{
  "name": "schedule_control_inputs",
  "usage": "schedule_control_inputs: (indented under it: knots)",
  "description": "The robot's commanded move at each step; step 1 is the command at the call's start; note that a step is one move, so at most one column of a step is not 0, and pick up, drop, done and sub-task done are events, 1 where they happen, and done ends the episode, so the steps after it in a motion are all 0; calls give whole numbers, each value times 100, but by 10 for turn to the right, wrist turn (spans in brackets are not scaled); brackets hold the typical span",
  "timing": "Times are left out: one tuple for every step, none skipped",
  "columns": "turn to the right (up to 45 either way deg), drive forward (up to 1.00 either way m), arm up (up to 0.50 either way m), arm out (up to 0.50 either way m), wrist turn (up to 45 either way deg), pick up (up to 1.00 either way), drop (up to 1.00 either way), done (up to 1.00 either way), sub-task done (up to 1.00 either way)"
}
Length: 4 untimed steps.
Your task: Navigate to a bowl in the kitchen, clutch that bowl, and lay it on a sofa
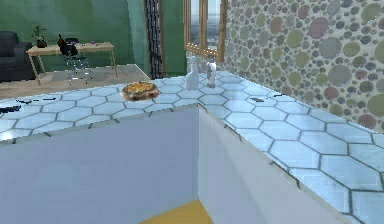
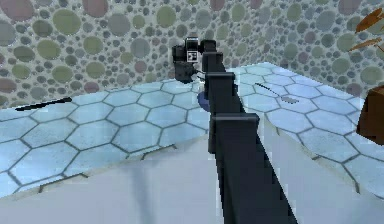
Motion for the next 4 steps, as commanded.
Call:
schedule_control_inputs:
  knots:
    - [0, 0, -12, 0, 0, 0, 0, 0, 0]
    - [0, 0, 0, 0, 0, 100, 0, 0, 0]
    - [0, 0, 10, 0, 0, 0, 0, 0, 0]
    - [0, 0, 2, 0, 0, 0, 0, 0, 0]
